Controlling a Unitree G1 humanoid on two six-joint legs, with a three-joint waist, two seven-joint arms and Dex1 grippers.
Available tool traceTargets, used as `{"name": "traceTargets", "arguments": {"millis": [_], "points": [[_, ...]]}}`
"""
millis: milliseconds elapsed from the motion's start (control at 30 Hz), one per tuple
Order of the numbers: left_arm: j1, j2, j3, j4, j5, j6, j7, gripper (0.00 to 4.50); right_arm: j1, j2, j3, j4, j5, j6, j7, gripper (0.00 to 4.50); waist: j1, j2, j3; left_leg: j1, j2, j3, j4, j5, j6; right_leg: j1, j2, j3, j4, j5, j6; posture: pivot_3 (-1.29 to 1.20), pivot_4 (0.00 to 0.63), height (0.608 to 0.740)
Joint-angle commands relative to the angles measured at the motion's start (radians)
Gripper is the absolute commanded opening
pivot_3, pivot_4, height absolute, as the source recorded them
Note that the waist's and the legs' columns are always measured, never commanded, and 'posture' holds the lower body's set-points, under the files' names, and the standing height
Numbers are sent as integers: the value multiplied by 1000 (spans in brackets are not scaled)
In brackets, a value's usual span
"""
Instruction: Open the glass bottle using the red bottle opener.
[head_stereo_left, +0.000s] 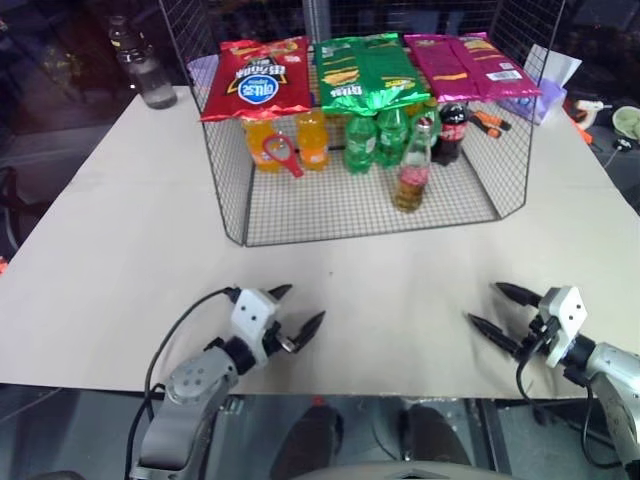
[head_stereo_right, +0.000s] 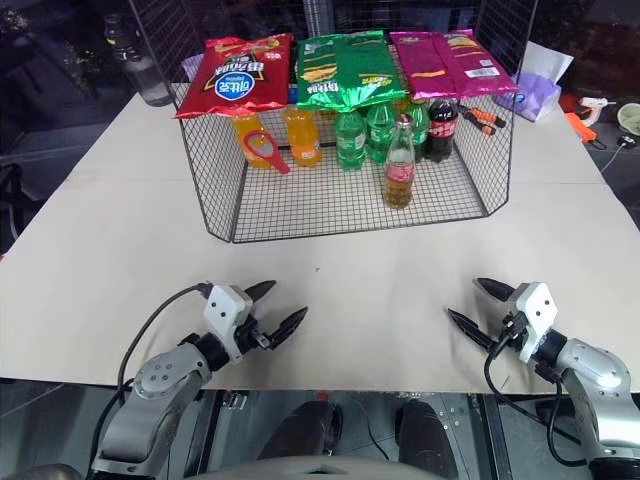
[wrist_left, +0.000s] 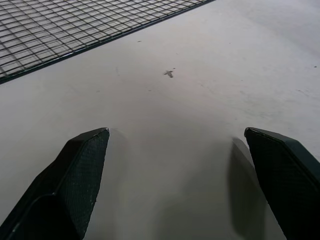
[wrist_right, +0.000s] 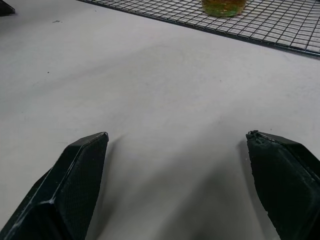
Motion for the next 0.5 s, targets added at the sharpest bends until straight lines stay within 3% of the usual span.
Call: {"name": "traceTargets", "arguments": {"millis": [33,500], "points": [[29,-3,18,-48,-13,-6,17,4500,-8,-14,-28,-16,19,-7,16,4484,0,0,0,0,0,0,0,0,0,0,0,0,0,0,0,0,150,740],[30,8,30,-74,-39,-1,16,4500,-18,-6,-15,-20,30,25,23,4484,2,0,0,0,0,0,0,0,0,0,0,0,0,0,0,0,150,740]]}}
